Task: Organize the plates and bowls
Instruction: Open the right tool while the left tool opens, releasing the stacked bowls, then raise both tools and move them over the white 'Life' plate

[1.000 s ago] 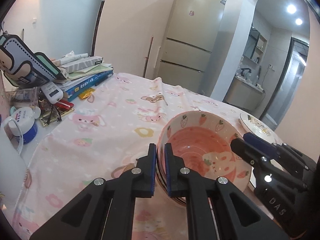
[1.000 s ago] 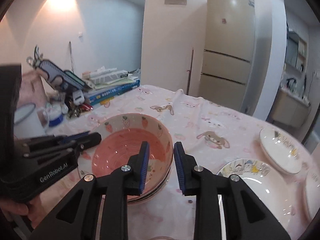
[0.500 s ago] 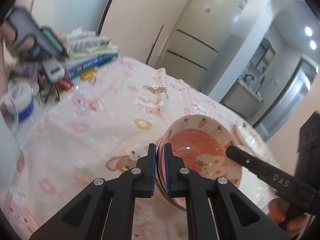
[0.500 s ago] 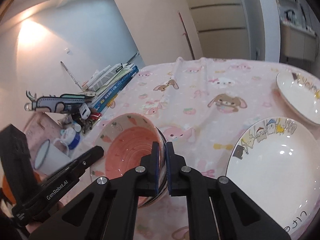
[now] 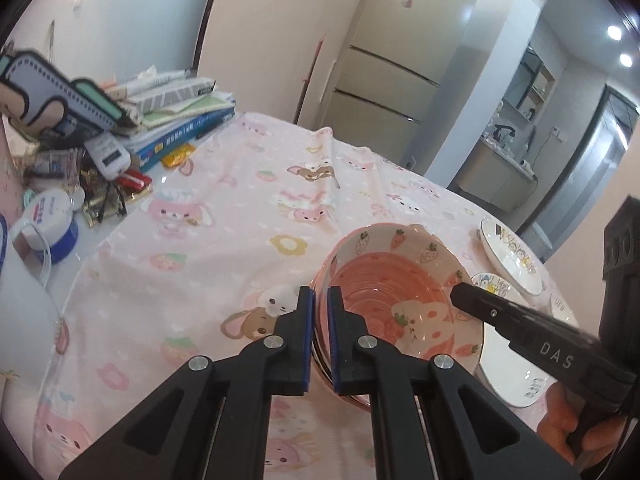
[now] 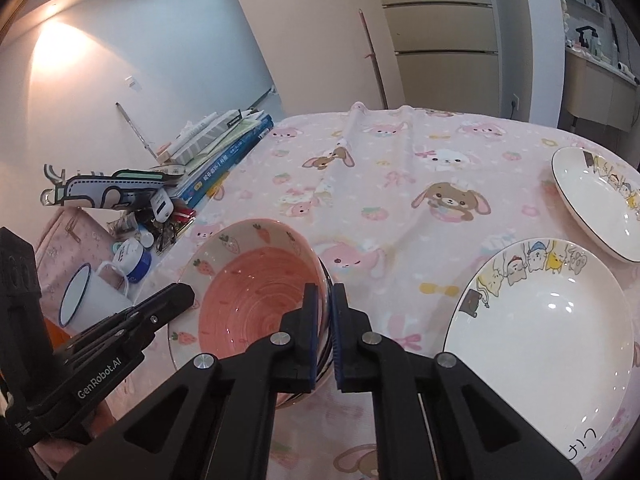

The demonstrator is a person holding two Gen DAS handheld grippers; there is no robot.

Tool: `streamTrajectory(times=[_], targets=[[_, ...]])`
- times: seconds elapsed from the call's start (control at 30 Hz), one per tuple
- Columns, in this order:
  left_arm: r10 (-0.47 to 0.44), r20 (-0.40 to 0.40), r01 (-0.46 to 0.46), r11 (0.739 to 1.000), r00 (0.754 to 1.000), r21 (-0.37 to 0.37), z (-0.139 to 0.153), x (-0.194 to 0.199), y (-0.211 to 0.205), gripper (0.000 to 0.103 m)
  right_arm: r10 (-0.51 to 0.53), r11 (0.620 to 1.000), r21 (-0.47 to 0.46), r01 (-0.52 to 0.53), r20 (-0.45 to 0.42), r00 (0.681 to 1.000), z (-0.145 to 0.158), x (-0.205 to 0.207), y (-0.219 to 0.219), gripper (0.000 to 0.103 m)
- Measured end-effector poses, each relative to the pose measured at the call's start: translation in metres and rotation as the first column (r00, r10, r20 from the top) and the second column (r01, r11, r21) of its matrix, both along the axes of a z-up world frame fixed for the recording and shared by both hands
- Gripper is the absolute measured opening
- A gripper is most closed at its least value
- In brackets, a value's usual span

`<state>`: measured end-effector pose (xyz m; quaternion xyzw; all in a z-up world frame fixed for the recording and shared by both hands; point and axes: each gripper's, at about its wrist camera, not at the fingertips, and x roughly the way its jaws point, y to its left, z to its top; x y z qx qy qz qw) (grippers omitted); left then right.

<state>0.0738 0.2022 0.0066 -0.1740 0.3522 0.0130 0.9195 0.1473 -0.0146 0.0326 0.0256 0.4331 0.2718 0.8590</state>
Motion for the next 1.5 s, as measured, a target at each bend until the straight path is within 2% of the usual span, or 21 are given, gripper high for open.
streamTrajectory(times=[0.1,0.23,0.27,0.3,0.37,0.47,0.5,0.57,0.63,0.7,0.73,0.8,0.83,0.87,0.93,1.03,1.17,1.23,1.3,1.37,1.5], targets=[[0.028,0.005,-0.028,0.998,1.0,0.061,0.005,-0.009,-0.009,0.008,0.0,1.0,0.01,0.0,0.008,1.0,0.0,-0.004,-0.004,0.006],[0.017,0.09,-0.023,0.998,0.996,0.063,0.026,-0.029,-0.018,0.018,0.004,1.0,-0.01,-0.003,0.09,0.996,0.018,-0.018,-0.011,0.007],[0.009,0.118,-0.015,0.999,0.993,0.05,0.032,-0.033,-0.02,0.033,0.003,1.0,-0.014,-0.002,0.114,0.994,0.023,-0.021,-0.013,0.007],[0.006,0.146,-0.012,0.999,0.989,0.041,0.04,-0.038,-0.022,0.061,0.002,1.0,-0.014,0.0,0.137,0.991,0.029,-0.025,-0.016,0.008],[0.018,0.195,-0.029,0.998,0.981,0.052,0.054,-0.047,-0.028,0.091,-0.012,1.0,0.002,0.012,0.171,0.985,0.041,-0.032,-0.025,0.015],[0.043,0.238,-0.078,0.987,0.97,0.139,0.076,-0.061,-0.044,0.091,-0.087,0.996,0.017,0.085,0.246,0.965,0.059,-0.044,-0.045,0.02],[0.031,0.261,-0.072,0.986,0.965,0.15,0.083,-0.067,-0.049,0.091,-0.106,0.994,0.02,0.105,0.288,0.952,0.066,-0.05,-0.052,0.022],[0.016,0.304,-0.062,0.988,0.953,0.142,0.094,-0.076,-0.056,0.091,-0.13,0.991,0.021,0.131,0.361,0.924,0.078,-0.061,-0.064,0.04],[0.008,0.336,-0.06,0.988,0.942,0.145,0.1,-0.084,-0.061,0.092,-0.15,0.988,0.03,0.151,0.416,0.897,0.089,-0.071,-0.076,0.044],[0.005,0.391,-0.082,0.98,0.92,0.181,0.107,-0.095,-0.068,0.092,-0.165,0.985,0.037,0.166,0.449,0.878,0.098,-0.078,-0.087,0.047],[0.004,0.416,-0.096,0.975,0.909,0.201,0.109,-0.099,-0.072,0.093,-0.173,0.984,0.043,0.174,0.463,0.869,0.102,-0.082,-0.093,0.054],[0.004,0.459,-0.127,0.963,0.888,0.237,0.112,-0.107,-0.08,0.103,-0.214,0.975,0.062,0.211,0.492,0.844,0.11,-0.089,-0.107,0.064],[0.002,0.477,-0.135,0.96,0.879,0.246,0.114,-0.111,-0.083,0.103,-0.252,0.966,0.082,0.245,0.514,0.82,0.115,-0.095,-0.115,0.073],[0.0,0.493,-0.141,0.959,0.87,0.248,0.116,-0.115,-0.085,0.103,-0.282,0.958,0.109,0.266,0.536,0.796,0.119,-0.1,-0.121,0.088],[-0.009,0.519,-0.135,0.962,0.855,0.239,0.12,-0.122,-0.09,0.103,-0.325,0.945,0.172,0.277,0.579,0.748,0.127,-0.112,-0.136,0.103],[-0.049,0.534,-0.093,0.968,0.844,0.235,0.126,-0.128,-0.099,0.103,-0.354,0.934,0.196,0.299,0.624,0.697,0.136,-0.125,-0.148,0.103],[-0.113,0.555,-0.051,0.961,0.824,0.273,0.131,-0.132,-0.119,0.103,-0.327,0.939,0.152,0.31,0.677,0.659,0.138,-0.137,-0.158,0.103],[-0.141,0.55,-0.023,0.96,0.824,0.28,0.131,-0.132,-0.128,0.103,-0.314,0.939,0.125,0.321,0.695,0.647,0.135,-0.142,-0.163,0.103],[-0.167,0.523,0.016,0.96,0.836,0.281,0.13,-0.124,-0.138,0.103,-0.291,0.941,0.092,0.326,0.714,0.637,0.134,-0.143,-0.171,0.103],[-0.175,0.509,0.033,0.961,0.843,0.276,0.127,-0.118,-0.147,0.103,-0.304,0.924,0.067,0.377,0.729,0.614,0.135,-0.141,-0.181,0.103],[-0.183,0.538,0.047,0.966,0.823,0.256,0.129,-0.117,-0.16,0.103,-0.353,0.895,0.071,0.441,0.718,0.6,0.142,-0.135,-0.21,0.103]])
